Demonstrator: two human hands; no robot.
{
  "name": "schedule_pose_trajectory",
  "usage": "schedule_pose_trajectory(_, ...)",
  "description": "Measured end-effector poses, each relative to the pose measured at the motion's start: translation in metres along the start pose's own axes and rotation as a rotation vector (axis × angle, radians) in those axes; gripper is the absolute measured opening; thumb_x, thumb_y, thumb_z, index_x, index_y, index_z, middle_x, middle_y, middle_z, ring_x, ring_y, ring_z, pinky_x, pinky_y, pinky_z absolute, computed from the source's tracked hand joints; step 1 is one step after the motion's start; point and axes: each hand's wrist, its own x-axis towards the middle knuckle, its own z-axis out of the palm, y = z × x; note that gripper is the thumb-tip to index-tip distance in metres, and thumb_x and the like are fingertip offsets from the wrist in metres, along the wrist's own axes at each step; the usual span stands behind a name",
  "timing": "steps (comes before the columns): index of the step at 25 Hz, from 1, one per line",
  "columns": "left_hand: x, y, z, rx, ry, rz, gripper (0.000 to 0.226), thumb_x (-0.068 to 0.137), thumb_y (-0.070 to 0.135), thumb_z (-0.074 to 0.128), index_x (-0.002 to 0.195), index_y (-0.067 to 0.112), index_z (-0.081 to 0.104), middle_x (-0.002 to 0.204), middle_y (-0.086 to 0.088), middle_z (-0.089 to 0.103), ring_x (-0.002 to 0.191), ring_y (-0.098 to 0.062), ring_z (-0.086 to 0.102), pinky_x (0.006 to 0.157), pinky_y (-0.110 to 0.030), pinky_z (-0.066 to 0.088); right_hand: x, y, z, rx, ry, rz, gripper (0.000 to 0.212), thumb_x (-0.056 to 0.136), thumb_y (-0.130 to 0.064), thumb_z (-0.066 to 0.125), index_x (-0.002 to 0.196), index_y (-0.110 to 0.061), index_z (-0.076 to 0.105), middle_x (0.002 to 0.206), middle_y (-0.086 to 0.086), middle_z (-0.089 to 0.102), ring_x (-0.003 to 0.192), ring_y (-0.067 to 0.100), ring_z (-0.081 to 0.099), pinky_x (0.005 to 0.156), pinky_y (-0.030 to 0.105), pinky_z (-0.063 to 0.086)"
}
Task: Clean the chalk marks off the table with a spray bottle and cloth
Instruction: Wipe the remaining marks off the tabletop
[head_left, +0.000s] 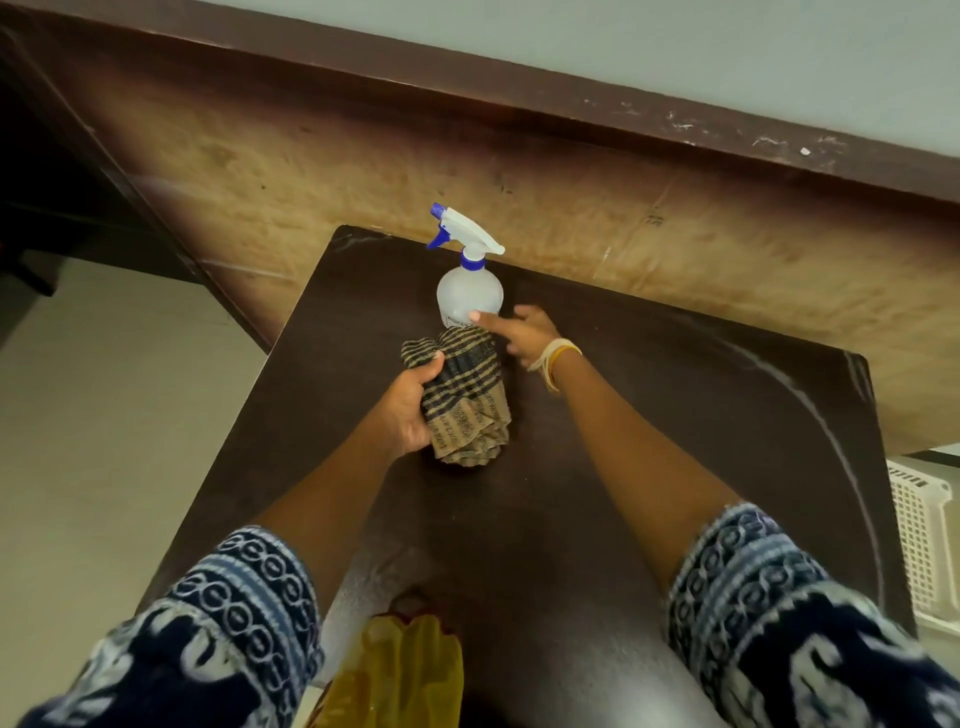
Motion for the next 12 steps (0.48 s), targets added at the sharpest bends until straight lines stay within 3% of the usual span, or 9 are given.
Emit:
schedule_pose_trajectory(2,0.003,-0.013,0.015,0.013,-0.011,-0.013,0.035,0.098,0.034,0.049,0.112,0.004,0.063,0.106,-0.02,0.07,0.102,-0.034,0.065,0.083,-0.05,0.049,-0.021,0.036,-0.013,0.136,-0.193,0.182,0.061,0.082,-0.052,0.066,0.126,-0.012,0.055,0.113,0.007,0.062,0.093,0.022,0.059,0.086,0.038,0.048)
schedule_pose_trajectory(4,0.006,-0.031,0.031,0.033,-0.028,-0.017,0.035,0.098,0.034,0.049,0.109,0.004,0.064,0.106,-0.02,0.07,0.1,-0.034,0.066,0.085,-0.048,0.05,-0.033,0.068,-0.023,0.236,-0.224,0.148,0.043,0.08,-0.044,0.071,0.108,-0.012,0.068,0.101,0.01,0.072,0.095,0.027,0.068,0.092,0.043,0.052)
schedule_pose_trajectory(6,0.008,-0.049,0.048,0.105,-0.026,-0.021,0.033,0.098,0.032,0.05,0.11,0.005,0.065,0.103,-0.017,0.071,0.098,-0.031,0.066,0.085,-0.047,0.05,-0.038,0.087,-0.037,0.261,-0.046,0.039,0.011,0.076,-0.025,0.079,0.079,-0.016,0.075,0.087,0.01,0.075,0.087,0.029,0.07,0.089,0.043,0.055)
schedule_pose_trajectory(8,0.012,-0.062,0.053,0.328,0.114,0.051,0.027,0.097,0.028,0.054,0.115,0.01,0.061,0.106,-0.013,0.067,0.099,-0.03,0.065,0.086,-0.047,0.051,-0.044,0.091,-0.061,0.249,0.126,-0.063,0.024,0.077,-0.013,0.077,0.055,-0.017,0.067,0.067,0.003,0.07,0.07,0.022,0.066,0.073,0.035,0.054)
schedule_pose_trajectory(10,0.022,-0.067,0.039,0.714,0.371,0.296,0.019,0.094,0.022,0.056,0.111,0.015,0.063,0.113,-0.014,0.064,0.1,-0.029,0.064,0.089,-0.043,0.052,-0.047,0.088,-0.089,0.076,0.304,-0.178,0.018,0.078,-0.018,0.076,0.063,-0.013,0.067,0.068,0.002,0.067,0.067,0.018,0.062,0.069,0.036,0.053)
schedule_pose_trajectory(12,0.027,-0.068,0.017,1.097,0.52,0.567,0.019,0.092,0.013,0.054,0.106,0.016,0.066,0.118,-0.013,0.059,0.101,-0.03,0.063,0.093,-0.039,0.05,-0.045,0.085,-0.115,-0.26,0.486,-0.268,0.016,0.079,-0.027,0.072,0.08,-0.011,0.069,0.081,0.007,0.07,0.079,0.023,0.065,0.074,0.036,0.053)
